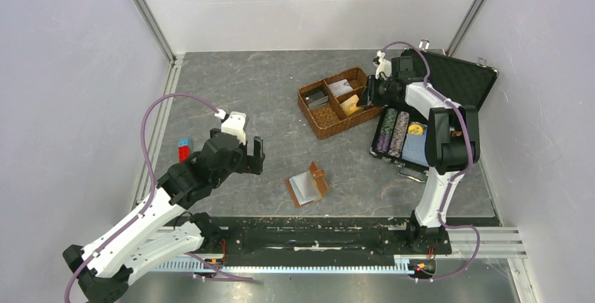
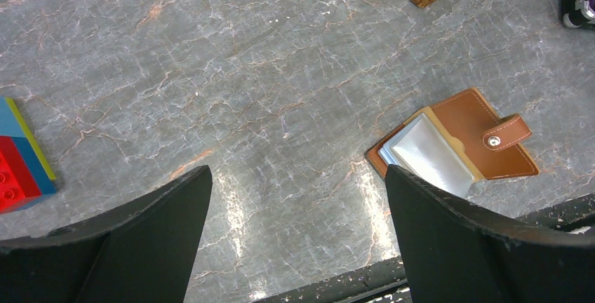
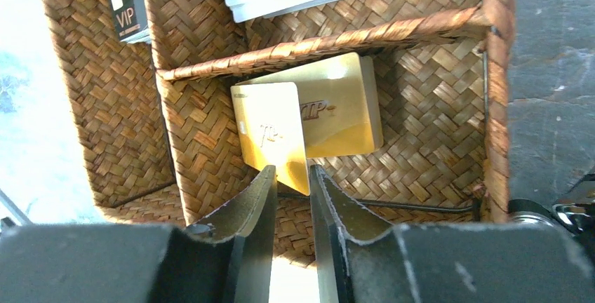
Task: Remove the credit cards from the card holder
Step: Place the credit card in the storage box, then remove the credit card from the card holder.
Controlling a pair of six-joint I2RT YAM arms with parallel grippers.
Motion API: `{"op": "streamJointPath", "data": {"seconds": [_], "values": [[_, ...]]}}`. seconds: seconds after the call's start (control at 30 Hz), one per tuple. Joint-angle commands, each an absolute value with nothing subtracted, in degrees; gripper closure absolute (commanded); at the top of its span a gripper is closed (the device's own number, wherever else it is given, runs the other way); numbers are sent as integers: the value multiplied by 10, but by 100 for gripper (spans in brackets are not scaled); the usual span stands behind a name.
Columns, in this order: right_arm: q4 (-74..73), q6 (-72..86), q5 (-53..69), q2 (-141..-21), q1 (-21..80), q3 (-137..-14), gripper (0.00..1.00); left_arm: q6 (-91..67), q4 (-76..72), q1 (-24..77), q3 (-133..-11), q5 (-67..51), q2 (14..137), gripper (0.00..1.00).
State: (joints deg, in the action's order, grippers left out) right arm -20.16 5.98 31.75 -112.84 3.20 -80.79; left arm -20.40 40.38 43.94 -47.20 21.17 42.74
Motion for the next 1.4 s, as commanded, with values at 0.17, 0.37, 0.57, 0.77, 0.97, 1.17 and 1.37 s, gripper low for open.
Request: {"op": "streamJointPath", "data": {"seconds": [0.17,0.37,0.57,0.77,0.97,1.17,1.37], "values": [[-220,77,252,-1120,31,-871,68,-167,395,439,-481,222,423,0],[-240,92,254,-1092,33,-889,66,-166,394,439,-480,223,413,0],[-241,129,206,-1008,68,-835,68,-167,394,439,-479,219,407,0],[-213,166,134,-907,173,-737,67,-166,395,439,-481,216,408,0],[-150,207,110,-816,309,-625,67,-170,400,439,-482,237,391,0],[-55,240,66,-726,476,-512,63,-185,405,439,-479,316,332,0],[-46,260,44,-761,583,-491,57,-191,396,439,-471,345,283,0]]}}
